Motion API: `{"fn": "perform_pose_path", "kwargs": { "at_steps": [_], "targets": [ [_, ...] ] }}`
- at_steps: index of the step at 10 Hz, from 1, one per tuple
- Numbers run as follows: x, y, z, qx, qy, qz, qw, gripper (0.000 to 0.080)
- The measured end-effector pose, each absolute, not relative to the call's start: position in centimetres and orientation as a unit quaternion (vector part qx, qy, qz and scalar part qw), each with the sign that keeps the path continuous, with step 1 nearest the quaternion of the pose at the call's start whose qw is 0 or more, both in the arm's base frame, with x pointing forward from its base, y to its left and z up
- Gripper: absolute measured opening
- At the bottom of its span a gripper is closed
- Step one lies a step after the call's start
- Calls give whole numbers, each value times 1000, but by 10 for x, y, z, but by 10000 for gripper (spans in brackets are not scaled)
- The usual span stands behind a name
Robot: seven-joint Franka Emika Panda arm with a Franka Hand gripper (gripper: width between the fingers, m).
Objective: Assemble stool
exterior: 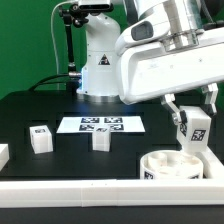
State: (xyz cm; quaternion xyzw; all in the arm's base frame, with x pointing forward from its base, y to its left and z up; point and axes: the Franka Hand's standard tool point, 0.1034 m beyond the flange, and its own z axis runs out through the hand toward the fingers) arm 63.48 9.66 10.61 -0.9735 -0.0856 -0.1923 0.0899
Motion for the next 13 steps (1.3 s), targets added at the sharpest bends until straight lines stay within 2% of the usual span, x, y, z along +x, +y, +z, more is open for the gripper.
{"fn": "perform_pose_path", "kwargs": {
  "at_steps": [1, 3, 7, 13],
  "targets": [
    [633, 90, 104, -976, -74, -180, 97, 327],
    [630, 97, 103, -976, -73, -177, 104, 327],
    [631, 101, 104, -976, -76, -177, 106, 327],
    [632, 104, 93, -976, -75, -173, 109, 327]
  ]
}}
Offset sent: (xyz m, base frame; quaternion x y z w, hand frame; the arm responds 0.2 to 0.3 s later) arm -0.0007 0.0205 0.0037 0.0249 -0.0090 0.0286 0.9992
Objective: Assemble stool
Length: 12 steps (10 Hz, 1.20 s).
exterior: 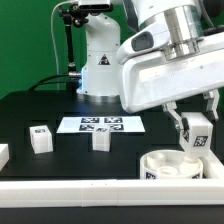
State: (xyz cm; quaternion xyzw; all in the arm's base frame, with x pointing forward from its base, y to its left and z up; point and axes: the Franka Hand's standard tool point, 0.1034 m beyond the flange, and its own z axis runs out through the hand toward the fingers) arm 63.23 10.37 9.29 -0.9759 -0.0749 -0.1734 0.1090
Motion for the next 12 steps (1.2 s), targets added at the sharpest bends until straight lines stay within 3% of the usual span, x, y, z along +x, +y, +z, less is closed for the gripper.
{"fn": "perform_pose_path", "kwargs": {
  "at_steps": [3, 7, 12],
  "targets": [
    [631, 104, 92, -974, -76, -186, 105, 327],
    [623, 87, 93, -957, -86, -268, 74, 327],
    [625, 86, 93, -950, -79, -292, 79, 329]
  ]
}}
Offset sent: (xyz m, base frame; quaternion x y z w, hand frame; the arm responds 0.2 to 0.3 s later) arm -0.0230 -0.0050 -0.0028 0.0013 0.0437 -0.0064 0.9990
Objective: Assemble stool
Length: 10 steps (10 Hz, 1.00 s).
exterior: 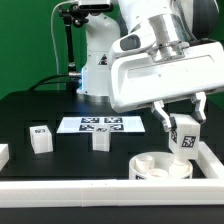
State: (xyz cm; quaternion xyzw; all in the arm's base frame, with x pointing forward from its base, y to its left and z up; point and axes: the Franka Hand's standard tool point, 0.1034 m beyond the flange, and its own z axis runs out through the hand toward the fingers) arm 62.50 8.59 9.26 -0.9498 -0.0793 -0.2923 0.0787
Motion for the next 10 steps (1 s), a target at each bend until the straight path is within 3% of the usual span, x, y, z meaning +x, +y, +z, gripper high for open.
{"fn": "perform_pose_path", "kwargs": {
  "at_steps": [2, 10],
  "targets": [
    [625, 85, 92, -950, -79, -292, 78, 615],
    [635, 69, 125, -949, -81, -296, 66, 648]
  ]
}}
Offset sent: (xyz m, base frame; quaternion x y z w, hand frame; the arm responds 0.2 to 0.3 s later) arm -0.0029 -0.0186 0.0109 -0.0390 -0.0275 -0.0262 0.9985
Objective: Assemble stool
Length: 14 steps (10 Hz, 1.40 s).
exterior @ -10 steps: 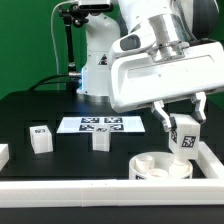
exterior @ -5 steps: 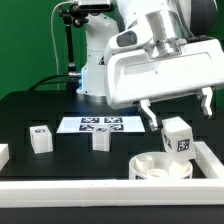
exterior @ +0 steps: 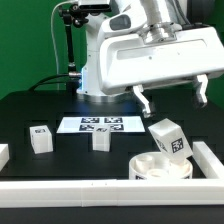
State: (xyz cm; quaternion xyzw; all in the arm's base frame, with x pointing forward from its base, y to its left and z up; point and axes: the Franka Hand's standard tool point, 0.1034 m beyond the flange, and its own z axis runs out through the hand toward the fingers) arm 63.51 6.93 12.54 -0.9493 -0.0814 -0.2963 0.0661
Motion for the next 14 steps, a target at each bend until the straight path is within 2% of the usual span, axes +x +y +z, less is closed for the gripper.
{"fn": "perform_pose_path", "kwargs": {
  "at_steps": [5, 6, 7, 9, 10, 14],
  "targets": [
    [636, 73, 126, -949, -81, -296, 68, 648],
    [636, 73, 125, -948, -87, -299, 66, 648],
    [637, 72, 124, -942, -124, -309, 51, 648],
    [640, 65, 124, -942, -132, -304, 47, 648],
    [641, 69, 125, -944, -129, -301, 51, 648],
    [634, 88, 124, -968, -146, -181, 90, 648]
  ]
}}
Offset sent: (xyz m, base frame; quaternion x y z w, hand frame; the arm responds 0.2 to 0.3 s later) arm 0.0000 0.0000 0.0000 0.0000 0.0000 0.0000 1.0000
